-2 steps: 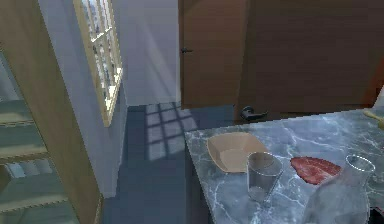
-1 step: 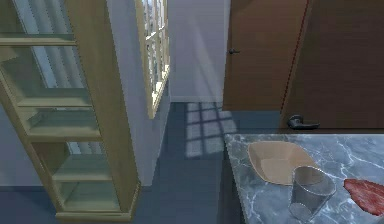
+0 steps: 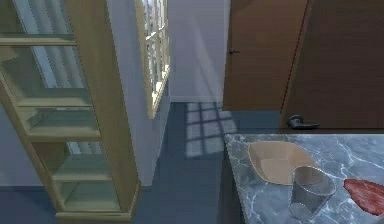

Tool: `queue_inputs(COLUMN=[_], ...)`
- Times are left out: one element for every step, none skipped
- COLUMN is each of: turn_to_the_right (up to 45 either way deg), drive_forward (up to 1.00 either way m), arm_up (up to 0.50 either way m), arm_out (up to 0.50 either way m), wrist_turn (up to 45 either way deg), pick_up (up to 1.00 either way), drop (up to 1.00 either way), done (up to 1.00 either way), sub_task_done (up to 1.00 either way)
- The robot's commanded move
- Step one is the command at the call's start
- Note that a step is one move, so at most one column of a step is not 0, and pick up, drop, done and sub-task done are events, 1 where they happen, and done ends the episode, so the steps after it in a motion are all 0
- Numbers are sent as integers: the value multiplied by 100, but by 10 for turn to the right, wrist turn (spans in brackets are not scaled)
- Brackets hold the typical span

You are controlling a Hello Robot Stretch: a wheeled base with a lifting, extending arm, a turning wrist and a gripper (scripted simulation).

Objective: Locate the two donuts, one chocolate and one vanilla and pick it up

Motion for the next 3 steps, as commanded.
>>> queue_inputs(turn_to_the_right=[0,0,0], drive_forward=[0,0,0], arm_up=[38,0,0], arm_out=[0,50,0], wrist_turn=[0,0,450], pick_up=[0,0,0], drop=[0,0,0], done=[0,0,0], sub_task_done=[0,0,0])
